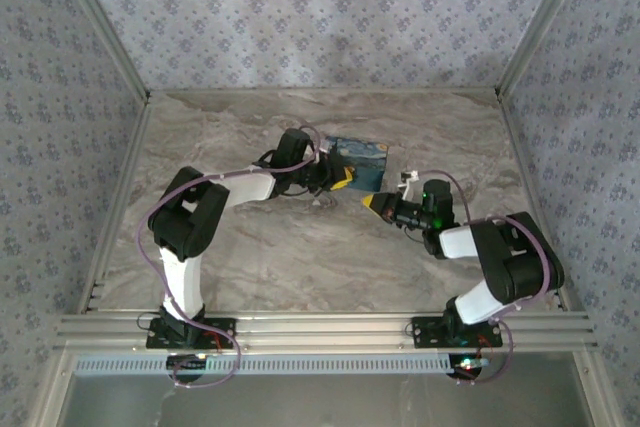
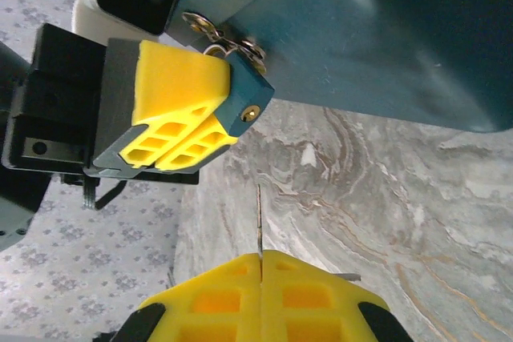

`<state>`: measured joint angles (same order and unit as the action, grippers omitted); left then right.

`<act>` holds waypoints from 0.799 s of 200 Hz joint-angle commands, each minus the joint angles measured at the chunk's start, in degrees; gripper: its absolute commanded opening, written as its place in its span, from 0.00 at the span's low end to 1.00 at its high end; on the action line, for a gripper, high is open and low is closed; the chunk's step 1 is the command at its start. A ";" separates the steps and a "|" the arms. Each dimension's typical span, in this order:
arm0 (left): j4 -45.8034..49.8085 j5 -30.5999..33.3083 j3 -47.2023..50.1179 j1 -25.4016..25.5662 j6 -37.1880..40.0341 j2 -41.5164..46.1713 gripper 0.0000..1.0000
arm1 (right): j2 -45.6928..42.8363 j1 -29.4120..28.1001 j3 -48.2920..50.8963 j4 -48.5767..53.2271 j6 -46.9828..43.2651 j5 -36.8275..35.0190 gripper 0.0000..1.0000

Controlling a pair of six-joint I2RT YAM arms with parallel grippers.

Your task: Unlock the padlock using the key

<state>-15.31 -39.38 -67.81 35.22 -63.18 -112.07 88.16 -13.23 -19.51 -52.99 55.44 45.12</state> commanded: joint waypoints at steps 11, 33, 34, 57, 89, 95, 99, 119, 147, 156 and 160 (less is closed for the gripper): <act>-4.46 -3.75 -0.39 -0.28 -0.98 2.07 0.00 | 3.45 1.58 -1.97 -8.01 3.10 4.65 0.00; -5.47 -4.33 0.11 -0.50 -1.48 1.94 0.00 | 6.64 1.94 -2.98 -11.32 4.53 5.84 0.00; -5.50 -4.36 0.17 -0.50 -1.54 1.94 0.00 | 6.70 1.96 -3.03 -11.46 4.60 5.85 0.00; -6.05 -4.59 0.78 -0.73 -1.59 2.12 0.00 | 9.60 1.98 -3.87 -14.06 5.64 6.68 0.00; -6.99 -5.94 1.27 -0.71 -2.06 1.97 0.00 | 11.79 2.03 -5.26 -15.74 6.57 7.54 0.00; -7.17 -6.33 1.28 -0.80 -2.11 1.79 0.00 | 11.88 2.14 -5.49 -15.97 6.61 7.69 0.00; -7.31 -6.51 1.36 -0.79 -2.18 1.76 0.00 | 11.94 2.08 -5.69 -16.00 6.74 7.95 0.00; -8.03 -7.49 1.77 -1.02 -2.47 1.51 0.00 | 11.78 2.23 -6.31 -15.59 6.50 8.84 0.00; -9.13 -8.58 2.24 -1.57 -2.66 1.68 0.00 | 12.27 2.49 -6.33 -14.93 5.71 9.85 0.00; -9.15 -8.78 2.32 -1.65 -2.71 1.83 0.00 | 12.64 2.66 -6.29 -15.19 5.82 10.13 0.00; -9.25 -8.87 2.38 -1.74 -2.79 1.82 0.00 | 12.85 2.72 -6.41 -15.32 6.01 10.31 0.00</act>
<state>-20.99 -44.97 -66.00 34.04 -65.32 -112.07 99.50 -11.18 -24.69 -66.48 61.52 53.32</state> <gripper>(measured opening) 0.069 0.064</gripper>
